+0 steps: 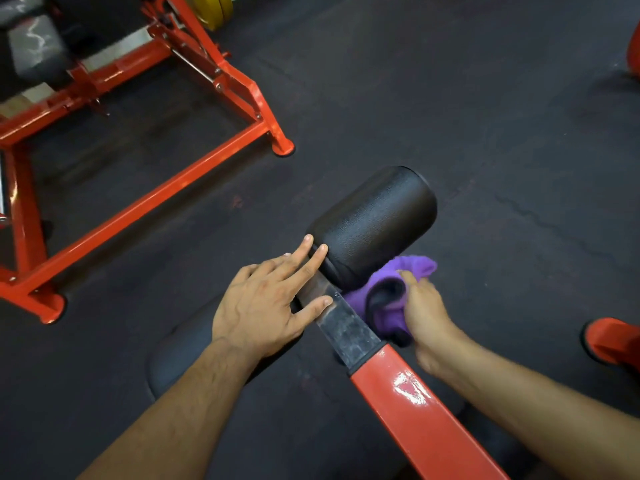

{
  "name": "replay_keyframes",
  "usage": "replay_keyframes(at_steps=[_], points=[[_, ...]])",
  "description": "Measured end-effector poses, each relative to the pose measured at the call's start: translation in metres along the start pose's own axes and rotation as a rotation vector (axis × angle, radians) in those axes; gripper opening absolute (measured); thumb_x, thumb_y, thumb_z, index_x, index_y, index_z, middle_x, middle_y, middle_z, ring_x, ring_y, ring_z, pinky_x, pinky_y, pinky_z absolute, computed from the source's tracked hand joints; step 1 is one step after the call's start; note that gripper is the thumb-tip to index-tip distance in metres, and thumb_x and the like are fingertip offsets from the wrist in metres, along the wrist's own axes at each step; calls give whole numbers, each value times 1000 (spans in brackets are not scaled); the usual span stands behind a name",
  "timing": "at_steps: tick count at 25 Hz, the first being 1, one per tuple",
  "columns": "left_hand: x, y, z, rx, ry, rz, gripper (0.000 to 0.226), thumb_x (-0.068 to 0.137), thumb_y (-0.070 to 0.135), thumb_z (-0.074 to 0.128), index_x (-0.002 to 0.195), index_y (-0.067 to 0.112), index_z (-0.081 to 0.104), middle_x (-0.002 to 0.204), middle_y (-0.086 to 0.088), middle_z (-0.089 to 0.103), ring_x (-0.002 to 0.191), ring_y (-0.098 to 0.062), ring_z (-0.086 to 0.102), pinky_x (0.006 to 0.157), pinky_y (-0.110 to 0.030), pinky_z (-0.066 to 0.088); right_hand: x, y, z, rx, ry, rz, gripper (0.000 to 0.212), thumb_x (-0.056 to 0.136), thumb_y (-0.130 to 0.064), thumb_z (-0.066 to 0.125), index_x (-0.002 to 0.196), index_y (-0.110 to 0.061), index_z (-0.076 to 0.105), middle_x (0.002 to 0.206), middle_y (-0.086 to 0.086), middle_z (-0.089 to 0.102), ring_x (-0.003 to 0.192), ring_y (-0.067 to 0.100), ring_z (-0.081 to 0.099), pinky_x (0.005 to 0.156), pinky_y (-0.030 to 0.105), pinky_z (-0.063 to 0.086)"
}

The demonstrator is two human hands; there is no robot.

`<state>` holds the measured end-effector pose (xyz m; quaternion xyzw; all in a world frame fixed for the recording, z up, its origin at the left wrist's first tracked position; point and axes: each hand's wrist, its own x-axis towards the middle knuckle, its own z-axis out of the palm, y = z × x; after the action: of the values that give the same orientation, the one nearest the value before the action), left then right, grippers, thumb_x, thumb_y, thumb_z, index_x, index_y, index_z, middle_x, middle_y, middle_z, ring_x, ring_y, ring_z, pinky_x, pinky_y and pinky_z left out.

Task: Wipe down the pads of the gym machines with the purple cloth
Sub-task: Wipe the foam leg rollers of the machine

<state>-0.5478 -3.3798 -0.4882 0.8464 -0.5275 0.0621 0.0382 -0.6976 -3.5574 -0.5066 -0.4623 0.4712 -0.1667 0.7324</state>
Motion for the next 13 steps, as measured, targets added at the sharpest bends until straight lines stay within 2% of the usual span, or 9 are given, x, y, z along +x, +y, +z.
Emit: replay_keyframes(at_steps=[1, 3, 4, 6, 8, 10, 11, 13], points=[[0, 0, -1, -8, -4, 0, 69, 101, 75, 17, 163, 45, 16, 169, 20, 19, 139, -9, 51, 102, -35, 46, -10, -5, -12, -209, 0, -269, 15, 104, -19, 48, 115, -19, 59, 108, 1, 66, 88, 13, 61, 76, 25, 45], [0, -2, -1, -4, -3, -8, 67, 101, 72, 23, 162, 44, 19, 168, 20, 21, 137, -10, 53, 101, -36, 47, -12, -10, -20, -516, -99, -874, 20, 98, -19, 51, 118, -22, 49, 111, -3, 56, 97, 16, 57, 79, 29, 44], [0, -2, -1, -8, -4, -19, 66, 101, 69, 27, 162, 44, 22, 168, 20, 22, 136, -11, 54, 101, -36, 48, -5, -12, -17, -662, -175, -1064, 29, 91, -21, 51, 119, -22, 47, 111, -1, 53, 97, 21, 56, 73, 31, 47], [-1, -1, -1, -25, -14, -27, 65, 99, 66, 33, 160, 44, 26, 167, 20, 23, 135, -11, 55, 100, -37, 48, 13, -12, 0, -1007, -193, -1260, 43, 84, -35, 54, 124, -23, 46, 107, 3, 52, 91, 27, 56, 54, 34, 50], [-1, 1, -3, -22, -23, -16, 65, 99, 65, 32, 160, 46, 24, 167, 21, 22, 135, -10, 55, 100, -36, 47, 24, -1, 3, -1173, -152, -1316, 47, 83, -46, 56, 125, -26, 49, 103, 5, 54, 83, 28, 56, 42, 34, 46], [1, 0, -4, -13, -24, -15, 66, 99, 65, 30, 161, 47, 19, 168, 22, 20, 137, -9, 53, 101, -35, 47, 38, 24, -15, -1230, -263, -1347, 47, 83, -43, 57, 127, -28, 51, 103, 4, 53, 82, 27, 57, 40, 34, 45], [1, 0, -4, -14, -23, -18, 65, 100, 66, 29, 162, 47, 18, 168, 22, 20, 138, -9, 52, 102, -34, 46, 45, 40, -29, -1295, -327, -1301, 44, 84, -39, 57, 127, -30, 51, 104, 2, 52, 83, 27, 60, 42, 36, 48], [0, -1, -2, -7, -12, -12, 65, 101, 66, 28, 162, 45, 18, 168, 20, 21, 138, -9, 52, 102, -35, 46, 61, 55, -60, -1326, -318, -1024, 43, 86, -22, 61, 126, -35, 53, 110, -2, 55, 92, 29, 65, 59, 39, 54]])
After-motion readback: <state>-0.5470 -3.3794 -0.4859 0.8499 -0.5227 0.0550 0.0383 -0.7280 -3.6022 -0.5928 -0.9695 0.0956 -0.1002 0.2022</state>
